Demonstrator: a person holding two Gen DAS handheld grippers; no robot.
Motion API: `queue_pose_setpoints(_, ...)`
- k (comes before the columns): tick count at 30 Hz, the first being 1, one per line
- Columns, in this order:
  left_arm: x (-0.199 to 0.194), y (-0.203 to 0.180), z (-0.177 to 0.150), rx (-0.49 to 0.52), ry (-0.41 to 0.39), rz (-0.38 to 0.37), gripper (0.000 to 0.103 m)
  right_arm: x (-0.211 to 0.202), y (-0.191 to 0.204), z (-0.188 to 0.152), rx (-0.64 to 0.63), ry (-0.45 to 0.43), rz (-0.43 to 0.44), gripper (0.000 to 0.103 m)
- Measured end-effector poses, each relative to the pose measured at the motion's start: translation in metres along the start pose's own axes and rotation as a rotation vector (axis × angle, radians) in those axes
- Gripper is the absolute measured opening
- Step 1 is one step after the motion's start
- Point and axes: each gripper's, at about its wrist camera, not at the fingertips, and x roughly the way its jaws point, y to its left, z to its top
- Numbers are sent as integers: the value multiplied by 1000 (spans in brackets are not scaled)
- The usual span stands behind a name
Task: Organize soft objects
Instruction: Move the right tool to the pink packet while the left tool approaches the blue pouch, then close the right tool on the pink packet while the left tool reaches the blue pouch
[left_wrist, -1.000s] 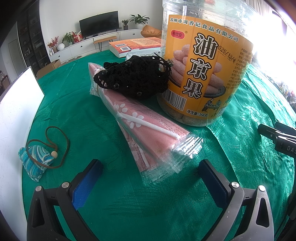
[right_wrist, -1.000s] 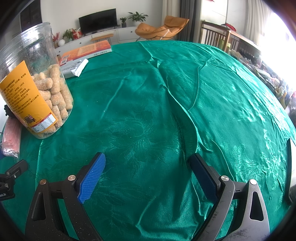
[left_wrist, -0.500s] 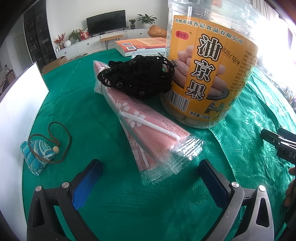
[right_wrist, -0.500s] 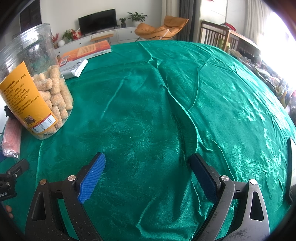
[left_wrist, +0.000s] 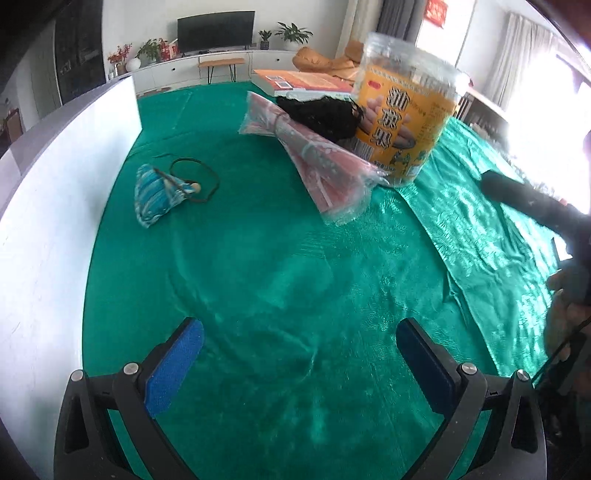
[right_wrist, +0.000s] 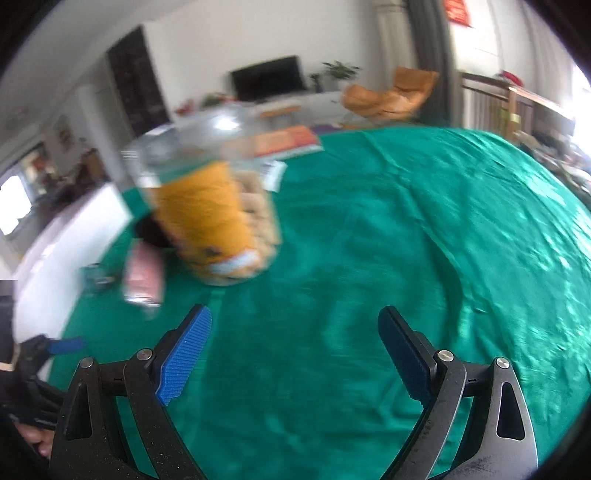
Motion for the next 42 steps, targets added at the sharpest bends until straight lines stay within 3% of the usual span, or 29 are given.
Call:
queue_pose_setpoints(3, -18, 14, 2, -70, -20, -51, 103, 35, 51, 20, -48, 115, 147, 93)
queue_pose_setpoints(4, -22, 18, 3, -83, -26, -61, 103, 51, 65, 26, -64, 158, 150, 91)
queue_pose_setpoints(9, -31, 28, -2, -113, -27, -65, 103, 119, 108, 43, -184, 287, -6, 90)
queue_pose_setpoints(10, -29, 27, -3, -115, -21, -66, 103, 127, 112, 43, -212, 296, -30, 86)
queue_pose_setpoints(12, -28, 27, -7, -113, -13, -68, 103, 135, 116, 40, -245, 328, -44, 28)
queue_pose_setpoints(13, -28, 27, -8, -110, -10, -69, 103, 134, 112, 38, -220, 348, -30, 17)
queue_pose_setpoints(17, -26, 23, -1, -92, -20, -66, 103, 93, 86, 20, -122, 356, 78, 17)
queue_pose_setpoints(20, -19, 21, 7, -77, -21, -56, 103, 47, 47, -4, 20, 373, 166, 17)
queue_pose_setpoints(22, -14, 21, 15, -75, -20, -41, 103, 21, 15, -16, 112, 368, 178, 17)
queue_pose_setpoints(24, -8, 26, 26, -81, -31, -26, 103, -3, -12, -22, 171, 330, 138, 17)
queue_pose_setpoints(28, 6, 34, 57, -95, -62, 15, 103, -47, -61, -19, 269, 156, -76, 17)
queue_pose_setpoints(30, 15, 41, 71, -105, -76, 70, 103, -53, -73, -18, 278, 87, -186, 19)
queue_pose_setpoints(31, 21, 46, 78, -114, -81, 93, 103, -54, -75, -20, 271, 59, -236, 21)
queue_pose_setpoints(33, 37, 57, 89, -139, -73, 137, 103, -53, -80, -29, 273, 50, -315, 39)
queue_pose_setpoints(34, 45, 63, 93, -153, -63, 152, 103, -52, -83, -32, 286, 77, -327, 67)
queue_pose_setpoints(35, 55, 68, 97, -166, -53, 179, 103, -49, -83, -31, 291, 95, -327, 75)
queue_pose_setpoints(37, 68, 73, 104, -156, -36, 258, 103, -63, -84, -26, 275, 42, -319, 75)
queue_pose_setpoints(39, 81, 78, 108, -148, 2, 288, 103, -74, -87, -23, 254, 2, -328, 75)
queue_pose_setpoints(42, 91, 73, 108, -109, 48, 221, 103, -57, -96, -8, 205, 95, -280, 78)
